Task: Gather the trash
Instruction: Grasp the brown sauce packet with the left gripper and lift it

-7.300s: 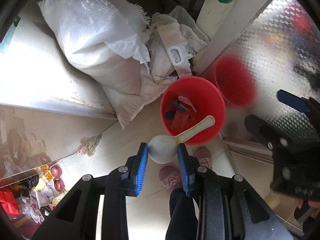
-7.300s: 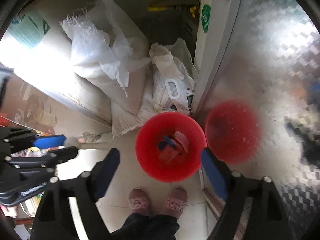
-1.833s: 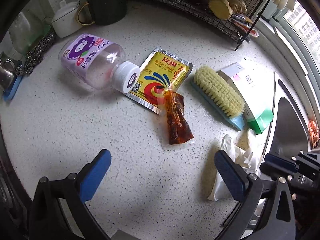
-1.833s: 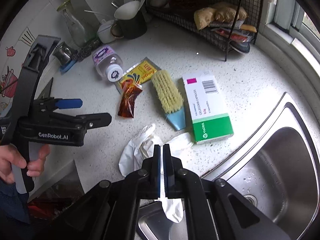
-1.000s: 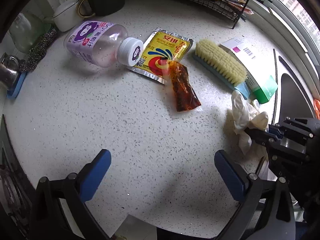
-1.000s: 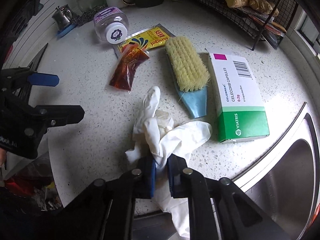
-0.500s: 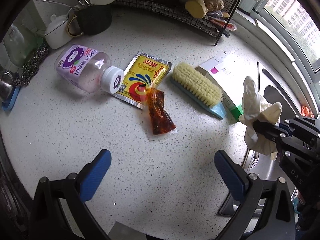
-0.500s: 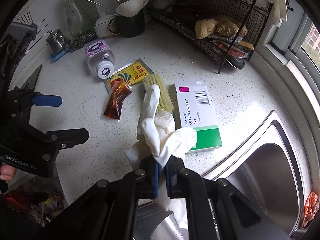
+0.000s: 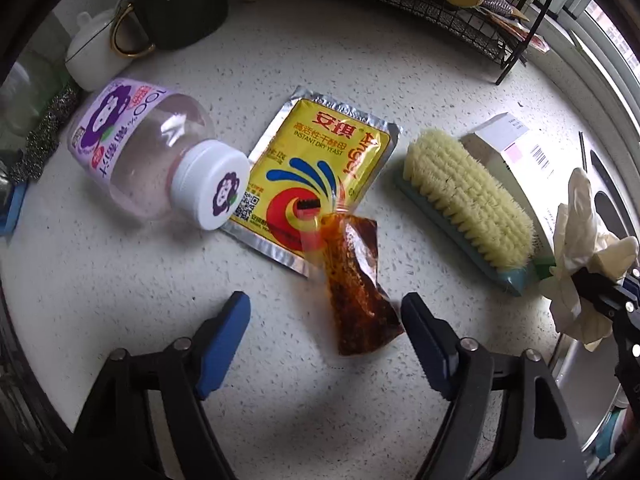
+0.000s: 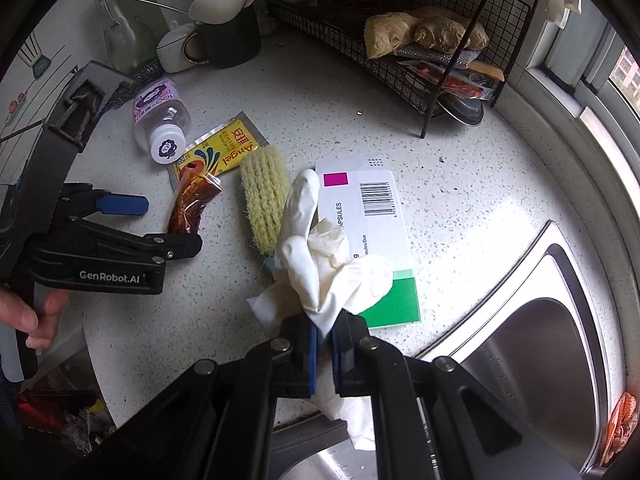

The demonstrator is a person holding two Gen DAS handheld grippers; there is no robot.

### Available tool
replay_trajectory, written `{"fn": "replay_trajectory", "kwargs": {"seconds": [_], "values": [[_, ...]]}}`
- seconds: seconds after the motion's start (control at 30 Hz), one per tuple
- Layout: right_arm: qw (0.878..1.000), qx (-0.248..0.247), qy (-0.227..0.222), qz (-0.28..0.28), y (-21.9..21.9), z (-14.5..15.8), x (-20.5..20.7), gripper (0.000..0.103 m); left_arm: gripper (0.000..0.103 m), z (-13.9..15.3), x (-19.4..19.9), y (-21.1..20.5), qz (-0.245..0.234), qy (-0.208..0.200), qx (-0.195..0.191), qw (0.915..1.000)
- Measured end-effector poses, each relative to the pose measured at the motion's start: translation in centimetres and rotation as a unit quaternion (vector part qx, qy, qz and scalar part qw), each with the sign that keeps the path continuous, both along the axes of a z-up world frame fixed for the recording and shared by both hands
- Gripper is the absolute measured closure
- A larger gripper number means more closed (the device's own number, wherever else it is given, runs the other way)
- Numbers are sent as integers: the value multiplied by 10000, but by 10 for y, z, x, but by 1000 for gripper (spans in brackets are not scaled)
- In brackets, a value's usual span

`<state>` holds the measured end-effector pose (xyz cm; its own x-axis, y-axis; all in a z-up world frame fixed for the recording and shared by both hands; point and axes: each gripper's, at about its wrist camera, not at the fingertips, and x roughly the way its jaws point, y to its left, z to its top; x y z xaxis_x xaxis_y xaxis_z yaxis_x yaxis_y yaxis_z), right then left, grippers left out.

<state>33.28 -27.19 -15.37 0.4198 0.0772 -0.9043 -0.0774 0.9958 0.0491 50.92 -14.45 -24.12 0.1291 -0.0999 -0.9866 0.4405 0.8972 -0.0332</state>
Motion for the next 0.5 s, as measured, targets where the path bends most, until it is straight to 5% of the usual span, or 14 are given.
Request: {"fn": "replay_trajectory", "kwargs": {"seconds": [0.2,0.33,0.5], "values": [[10000,74,32,40,1,-3,7,98,80,6,0,-8,-183,-49,18,9998],[9999,131,14,82,3,1,4,98,93,10,-12,-6,-359,-10,62,9993],[9996,178,-77,198,12,12,-3,98,94,37,-39,8,-589,-155,-115,9981]]}}
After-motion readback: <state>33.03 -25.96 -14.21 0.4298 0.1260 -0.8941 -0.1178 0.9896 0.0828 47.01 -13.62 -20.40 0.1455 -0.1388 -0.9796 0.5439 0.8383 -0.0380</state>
